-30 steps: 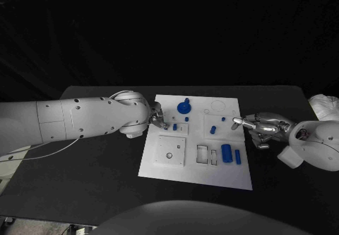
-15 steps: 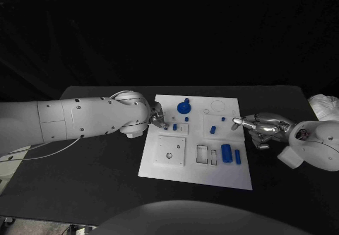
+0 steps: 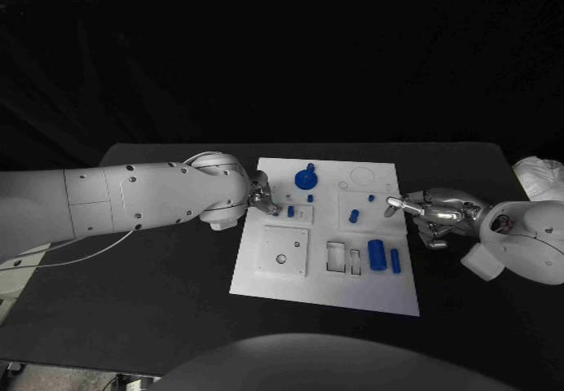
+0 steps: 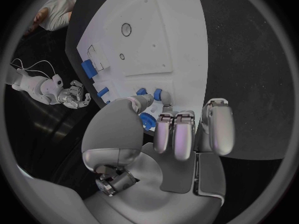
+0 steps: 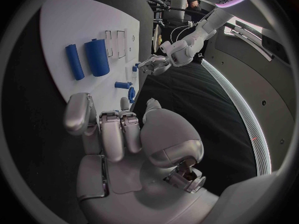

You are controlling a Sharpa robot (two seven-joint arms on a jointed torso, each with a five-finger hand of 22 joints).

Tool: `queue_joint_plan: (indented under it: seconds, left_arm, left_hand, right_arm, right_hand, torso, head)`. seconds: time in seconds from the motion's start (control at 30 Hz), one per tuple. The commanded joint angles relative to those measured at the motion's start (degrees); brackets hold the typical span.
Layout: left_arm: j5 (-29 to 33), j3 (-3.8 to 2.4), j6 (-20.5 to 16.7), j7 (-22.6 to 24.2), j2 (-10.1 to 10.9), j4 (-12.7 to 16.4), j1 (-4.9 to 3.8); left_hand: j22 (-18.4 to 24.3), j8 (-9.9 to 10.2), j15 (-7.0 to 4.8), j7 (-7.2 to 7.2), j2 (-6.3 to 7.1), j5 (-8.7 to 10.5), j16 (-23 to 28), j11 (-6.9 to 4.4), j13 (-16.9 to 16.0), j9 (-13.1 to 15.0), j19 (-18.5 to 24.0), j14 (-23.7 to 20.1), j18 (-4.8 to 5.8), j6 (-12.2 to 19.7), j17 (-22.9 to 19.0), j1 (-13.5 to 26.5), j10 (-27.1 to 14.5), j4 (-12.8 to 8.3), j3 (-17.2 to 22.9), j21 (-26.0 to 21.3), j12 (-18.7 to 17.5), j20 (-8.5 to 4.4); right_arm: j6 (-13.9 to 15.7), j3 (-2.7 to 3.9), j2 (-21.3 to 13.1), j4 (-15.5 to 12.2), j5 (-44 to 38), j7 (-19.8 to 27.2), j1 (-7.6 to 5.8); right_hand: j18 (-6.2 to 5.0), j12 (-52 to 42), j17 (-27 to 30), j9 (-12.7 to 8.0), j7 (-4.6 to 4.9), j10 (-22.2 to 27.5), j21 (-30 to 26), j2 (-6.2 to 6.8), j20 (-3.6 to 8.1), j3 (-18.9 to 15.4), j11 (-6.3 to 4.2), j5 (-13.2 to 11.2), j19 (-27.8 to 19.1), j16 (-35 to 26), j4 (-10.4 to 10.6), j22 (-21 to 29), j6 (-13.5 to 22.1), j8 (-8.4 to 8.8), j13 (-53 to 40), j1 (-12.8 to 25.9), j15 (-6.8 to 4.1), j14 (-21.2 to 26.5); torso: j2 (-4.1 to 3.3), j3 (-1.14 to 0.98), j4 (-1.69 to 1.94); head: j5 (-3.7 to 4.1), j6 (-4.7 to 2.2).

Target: Assemble the parts on the task board

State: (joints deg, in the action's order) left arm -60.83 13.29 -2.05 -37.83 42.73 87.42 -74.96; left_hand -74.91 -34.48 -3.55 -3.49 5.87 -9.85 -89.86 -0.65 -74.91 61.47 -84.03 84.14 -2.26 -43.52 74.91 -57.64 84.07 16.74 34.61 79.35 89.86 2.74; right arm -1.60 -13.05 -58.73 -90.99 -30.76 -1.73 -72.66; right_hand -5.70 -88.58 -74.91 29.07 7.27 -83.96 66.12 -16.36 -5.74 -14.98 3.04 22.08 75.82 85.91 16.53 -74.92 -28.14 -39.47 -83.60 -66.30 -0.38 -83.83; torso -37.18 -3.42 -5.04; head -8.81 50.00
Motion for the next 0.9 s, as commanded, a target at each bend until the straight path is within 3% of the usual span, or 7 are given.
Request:
queue_joint_plan:
  seconds: [0.03,0.23,0.6,0.9]
  left_arm:
    - [0.6,-0.01,0.8,-0.2,-0.2,0.0,0.08]
    - [0.8,-0.01,0.4,0.0,-0.2,0.0,0.12]
    - [1.3,-0.01,-0.6,1.0,-0.1,0.1,0.13]
    - [1.3,-0.02,-2.5,2.6,0.2,0.2,0.13]
  left_hand:
    - [-11.9,1.1,0.46,-0.34,-0.07,0.53,-0.1,0.46,-15.1,-0.8,-0.9,5.9,-0.13,-0.3,15.1,1.3,5.9,0.1,-0.7,-0.1,0.1,0.49]
    - [-11.9,1.7,0.47,-0.24,-0.11,0.23,-0.1,0.43,-15.1,-1.3,-0.9,5.9,-0.12,-0.8,15.1,1.0,5.9,-0.2,-0.5,0.0,0.1,0.53]
    - [-12.0,2.7,0.04,0.36,0.38,-1.01,-0.1,-0.11,-15.1,-2.0,-1.0,5.9,-0.10,-2.6,15.1,-4.1,5.9,-1.5,3.0,0.2,0.1,0.21]
    - [-12.0,1.8,-0.19,0.71,0.43,-1.84,-0.1,-0.40,-15.1,-1.1,-1.1,5.9,-0.07,-3.4,15.1,-6.2,5.9,-2.4,5.2,0.3,0.1,0.00]
  right_arm:
    - [-1.2,0.00,0.0,0.0,-0.2,0.0,0.09]
    - [-1.2,0.00,0.0,-0.1,-0.2,-0.1,0.12]
    - [-1.3,0.00,0.0,0.0,-0.2,-0.2,0.15]
    - [-1.2,0.00,0.0,0.0,-0.2,-0.2,0.21]
  right_hand:
    - [0.34,0.2,-10.3,0.1,0.12,-3.3,-0.4,-0.35,0.02,0.3,-0.51,0.2,-0.3,-0.4,0.0,-8.0,-0.2,-0.24,-4.2,-0.1,-0.26,-2.4]
    - [0.30,0.2,-10.2,0.1,0.13,-3.3,-0.6,-0.33,0.01,0.3,-0.50,0.2,-0.4,-0.4,0.0,-8.0,-0.2,-0.24,-4.1,-0.1,-0.25,-2.4]
    - [0.30,0.2,-10.2,0.1,0.13,-3.3,-0.6,-0.33,0.01,0.3,-0.50,0.2,-0.4,-0.4,0.0,-8.0,-0.2,-0.24,-4.1,-0.1,-0.25,-2.4]
    - [0.28,0.2,-10.2,0.1,0.14,-3.3,-0.7,-0.33,0.00,0.4,-0.48,0.2,-0.5,-0.4,0.0,-7.9,-0.2,-0.24,-4.1,-0.1,-0.24,-2.4]
  torso:
    - [-0.05,0.03,-0.02]
    - [-0.07,0.01,0.02]
    - [-0.09,0.06,-0.01]
    - [-0.07,0.04,0.00]
  head:
    - [0.06,0.00]
    - [0.09,0.00]
    - [0.11,0.00]
    - [0.24,0.00]
